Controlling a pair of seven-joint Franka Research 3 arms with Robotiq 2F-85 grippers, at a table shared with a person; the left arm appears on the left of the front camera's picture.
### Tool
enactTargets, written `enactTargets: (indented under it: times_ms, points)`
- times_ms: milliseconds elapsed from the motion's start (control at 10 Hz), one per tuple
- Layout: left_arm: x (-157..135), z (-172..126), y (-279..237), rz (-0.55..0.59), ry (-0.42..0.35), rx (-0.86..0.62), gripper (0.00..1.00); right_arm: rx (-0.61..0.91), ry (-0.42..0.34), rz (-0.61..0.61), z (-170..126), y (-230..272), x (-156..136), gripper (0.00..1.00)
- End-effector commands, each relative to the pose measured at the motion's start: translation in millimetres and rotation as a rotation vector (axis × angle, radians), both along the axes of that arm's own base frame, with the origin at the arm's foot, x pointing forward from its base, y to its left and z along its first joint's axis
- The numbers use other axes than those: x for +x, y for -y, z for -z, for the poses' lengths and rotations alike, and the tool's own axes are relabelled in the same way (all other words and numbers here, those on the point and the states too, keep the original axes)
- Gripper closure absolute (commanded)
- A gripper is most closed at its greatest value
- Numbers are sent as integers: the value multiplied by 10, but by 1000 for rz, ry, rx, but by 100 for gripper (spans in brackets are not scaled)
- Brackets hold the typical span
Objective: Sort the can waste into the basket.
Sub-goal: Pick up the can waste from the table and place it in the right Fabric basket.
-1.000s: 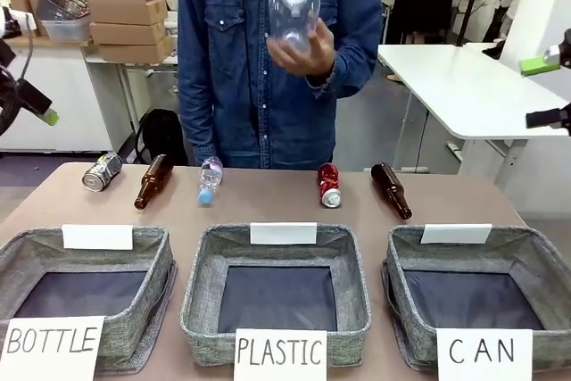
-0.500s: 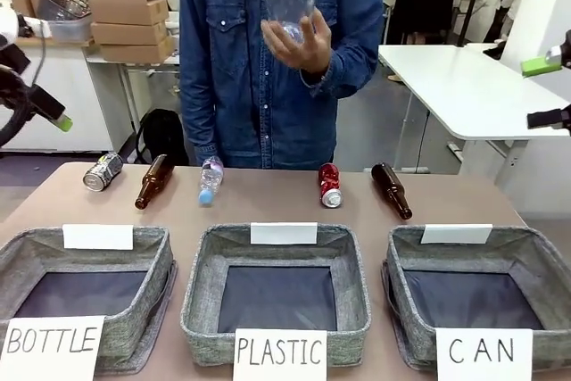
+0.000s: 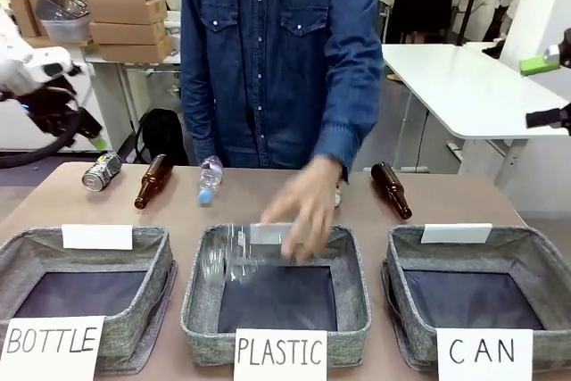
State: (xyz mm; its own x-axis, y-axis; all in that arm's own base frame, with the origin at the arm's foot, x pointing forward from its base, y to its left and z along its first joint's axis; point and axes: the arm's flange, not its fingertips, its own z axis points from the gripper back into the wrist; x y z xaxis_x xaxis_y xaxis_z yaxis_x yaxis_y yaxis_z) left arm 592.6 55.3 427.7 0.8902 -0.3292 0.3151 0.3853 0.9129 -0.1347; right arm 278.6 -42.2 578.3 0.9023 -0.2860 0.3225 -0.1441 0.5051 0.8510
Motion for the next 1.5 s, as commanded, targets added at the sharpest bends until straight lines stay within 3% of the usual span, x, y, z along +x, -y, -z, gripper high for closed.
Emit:
enactTargets:
  times_ms: [0,300,600,1400]
  points:
    - [484,151,-104,-6,-76,-27,0,19,30,-15,-13,1,25,0]
    - [912,594,-116,4,-146,-40,0,19,30,-15,-13,1,25,0]
    - [1255,1021,-246,-92,-173,45,0,19,30,-15,-13,1,25,0]
    - [1237,1142,-255,-56,-206,44,0,19,30,-15,-13,1,25,0]
